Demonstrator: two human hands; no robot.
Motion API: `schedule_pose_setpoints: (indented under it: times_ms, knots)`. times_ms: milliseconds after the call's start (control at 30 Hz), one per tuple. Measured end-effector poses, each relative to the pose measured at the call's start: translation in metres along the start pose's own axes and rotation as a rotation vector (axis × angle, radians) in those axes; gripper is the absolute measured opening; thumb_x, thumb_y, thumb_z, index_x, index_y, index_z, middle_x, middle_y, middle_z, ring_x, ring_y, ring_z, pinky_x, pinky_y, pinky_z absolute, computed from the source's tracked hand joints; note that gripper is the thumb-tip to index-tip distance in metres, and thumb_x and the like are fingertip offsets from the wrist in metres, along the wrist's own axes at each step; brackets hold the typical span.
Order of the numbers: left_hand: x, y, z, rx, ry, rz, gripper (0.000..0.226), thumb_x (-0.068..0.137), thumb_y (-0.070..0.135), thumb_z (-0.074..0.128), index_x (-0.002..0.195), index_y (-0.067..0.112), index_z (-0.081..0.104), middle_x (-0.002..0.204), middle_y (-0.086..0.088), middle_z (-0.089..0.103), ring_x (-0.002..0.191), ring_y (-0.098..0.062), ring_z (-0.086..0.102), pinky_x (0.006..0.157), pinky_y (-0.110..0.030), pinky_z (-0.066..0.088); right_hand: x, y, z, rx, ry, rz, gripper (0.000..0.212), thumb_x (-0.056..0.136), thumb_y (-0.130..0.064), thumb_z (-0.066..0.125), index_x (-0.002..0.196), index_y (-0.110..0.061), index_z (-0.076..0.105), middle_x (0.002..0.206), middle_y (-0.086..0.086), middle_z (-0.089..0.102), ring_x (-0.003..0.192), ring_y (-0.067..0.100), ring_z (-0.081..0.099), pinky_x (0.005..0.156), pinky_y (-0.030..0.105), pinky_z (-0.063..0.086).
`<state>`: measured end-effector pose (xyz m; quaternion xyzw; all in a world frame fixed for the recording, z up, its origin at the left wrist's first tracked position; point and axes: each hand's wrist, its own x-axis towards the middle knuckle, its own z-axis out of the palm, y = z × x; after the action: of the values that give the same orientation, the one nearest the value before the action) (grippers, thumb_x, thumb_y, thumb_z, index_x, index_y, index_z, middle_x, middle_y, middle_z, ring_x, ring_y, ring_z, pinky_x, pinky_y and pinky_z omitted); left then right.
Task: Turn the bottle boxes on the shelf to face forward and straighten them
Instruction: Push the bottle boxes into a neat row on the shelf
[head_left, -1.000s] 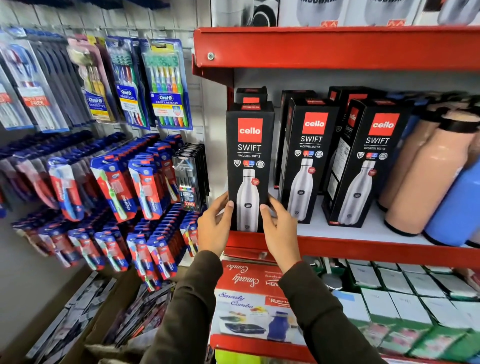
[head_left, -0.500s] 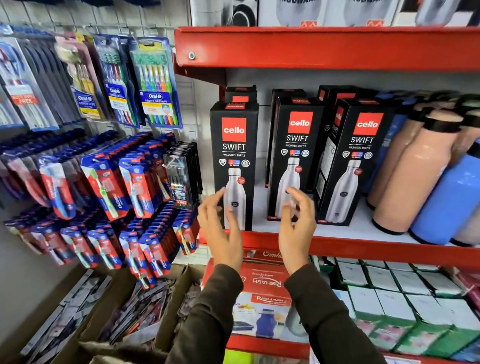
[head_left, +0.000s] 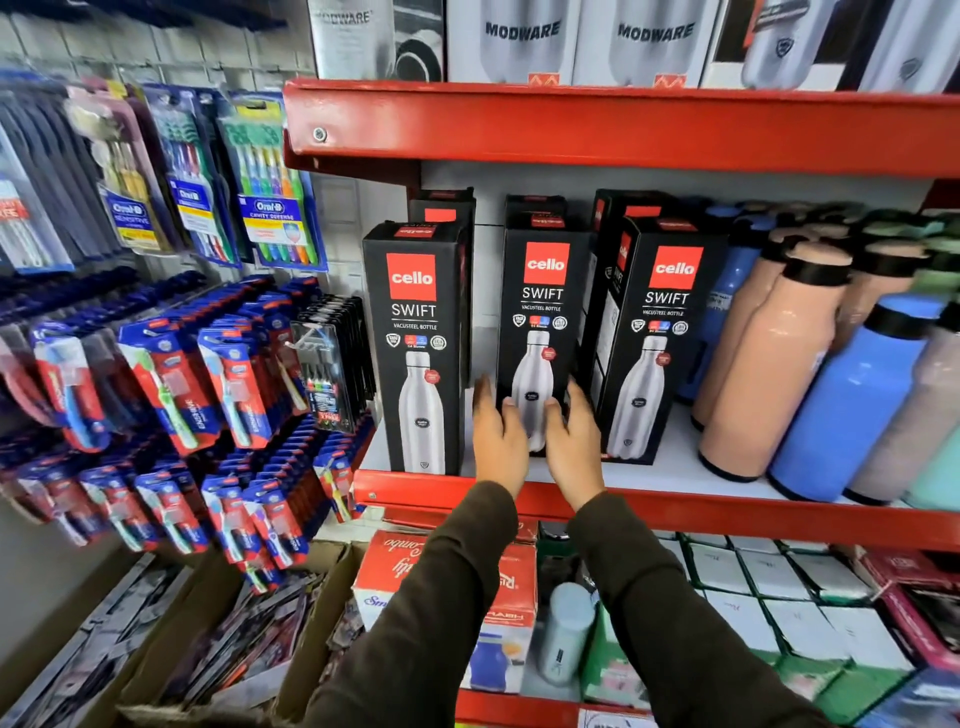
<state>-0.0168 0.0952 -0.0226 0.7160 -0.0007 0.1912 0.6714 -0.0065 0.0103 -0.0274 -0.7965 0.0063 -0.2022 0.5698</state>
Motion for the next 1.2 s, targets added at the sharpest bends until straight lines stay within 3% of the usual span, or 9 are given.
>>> schedule_pose_setpoints:
  times_ms: [133, 333, 433, 533, 667, 733, 900, 1067, 1200]
  knots:
    - [0.007, 0.000, 0.005, -0.075, 0.096, -0.133, 0.042, 0.102, 0.016, 0.041, 0.144, 0.008, 0.043, 0.148, -0.009, 0.049, 0.140, -0.020, 0.042, 0.096, -0.006, 0.025, 0.005, 0.000, -0.003, -0.009, 0.001, 0.039, 0.048, 0.103, -0.021, 0.044, 0.148, -0.006, 0.037, 0.150, 0.016, 0.046, 0.141, 0.030, 0.041, 0.115, 0.036, 0.031]
    - [0.001, -0.002, 0.001, -0.096, 0.213, -0.139, 0.034, 0.098, 0.017, 0.052, 0.129, 0.006, 0.061, 0.128, -0.012, 0.066, 0.122, -0.023, 0.060, 0.100, -0.021, 0.039, 0.001, 0.003, -0.011, -0.002, 0.024, 0.023, 0.041, 0.102, -0.018, 0.045, 0.141, -0.005, 0.048, 0.143, 0.014, 0.055, 0.134, 0.026, 0.050, 0.103, 0.021, 0.033]
    - [-0.004, -0.002, -0.002, -0.121, 0.250, -0.149, 0.033, 0.096, 0.016, 0.056, 0.126, 0.006, 0.063, 0.125, -0.011, 0.068, 0.118, -0.020, 0.062, 0.098, -0.021, 0.042, -0.007, 0.004, -0.014, 0.008, 0.029, -0.018, 0.039, 0.102, -0.019, 0.047, 0.138, -0.007, 0.052, 0.134, 0.008, 0.060, 0.124, 0.021, 0.056, 0.099, 0.015, 0.038]
    - [-0.010, -0.004, -0.006, -0.141, 0.243, -0.145, 0.032, 0.095, 0.016, 0.058, 0.125, 0.005, 0.064, 0.123, -0.011, 0.069, 0.116, -0.020, 0.064, 0.100, -0.025, 0.046, -0.019, 0.003, -0.019, 0.030, 0.036, -0.040, 0.035, 0.101, -0.019, 0.049, 0.135, -0.010, 0.054, 0.115, -0.006, 0.059, 0.107, 0.008, 0.056, 0.079, -0.005, 0.037]
    - [-0.022, -0.002, -0.014, -0.112, 0.234, -0.129, 0.034, 0.096, 0.018, 0.058, 0.127, 0.005, 0.062, 0.122, -0.007, 0.068, 0.108, -0.011, 0.061, 0.094, -0.020, 0.044, -0.031, 0.003, -0.023, 0.063, 0.023, -0.073, 0.033, 0.101, -0.021, 0.050, 0.133, -0.014, 0.056, 0.115, -0.008, 0.062, 0.110, 0.007, 0.060, 0.099, 0.017, 0.046]
    - [-0.028, 0.000, -0.017, -0.099, 0.234, -0.120, 0.035, 0.096, 0.019, 0.058, 0.128, 0.005, 0.062, 0.122, -0.006, 0.068, 0.108, -0.009, 0.060, 0.094, -0.020, 0.044, -0.036, 0.004, -0.025, 0.070, 0.014, -0.077, 0.034, 0.101, -0.023, 0.050, 0.133, -0.015, 0.057, 0.117, -0.006, 0.065, 0.112, 0.007, 0.062, 0.100, 0.022, 0.047]
    - [-0.039, -0.002, -0.023, -0.073, 0.231, -0.106, 0.036, 0.095, 0.024, 0.059, 0.127, 0.009, 0.063, 0.126, -0.007, 0.068, 0.116, -0.013, 0.061, 0.102, -0.025, 0.045, -0.049, 0.001, -0.033, 0.074, 0.000, -0.090, 0.034, 0.101, -0.022, 0.051, 0.134, -0.015, 0.056, 0.115, -0.011, 0.061, 0.097, -0.011, 0.056, 0.082, -0.005, 0.039]
    - [-0.045, 0.003, -0.024, -0.032, 0.228, -0.094, 0.037, 0.095, 0.024, 0.059, 0.128, 0.007, 0.062, 0.127, -0.008, 0.066, 0.108, -0.006, 0.056, 0.097, -0.020, 0.042, -0.054, 0.000, -0.039, 0.064, -0.005, -0.103, 0.034, 0.101, -0.020, 0.051, 0.134, -0.013, 0.057, 0.113, -0.013, 0.058, 0.104, -0.003, 0.055, 0.078, -0.009, 0.035]
    - [-0.045, 0.006, -0.024, -0.034, 0.228, -0.105, 0.037, 0.095, 0.022, 0.059, 0.129, 0.007, 0.061, 0.129, -0.010, 0.065, 0.118, -0.015, 0.059, 0.100, -0.022, 0.042, -0.053, -0.001, -0.040, 0.054, -0.028, -0.107, 0.035, 0.102, -0.022, 0.048, 0.135, -0.014, 0.055, 0.112, -0.010, 0.058, 0.107, 0.003, 0.054, 0.076, -0.011, 0.032]
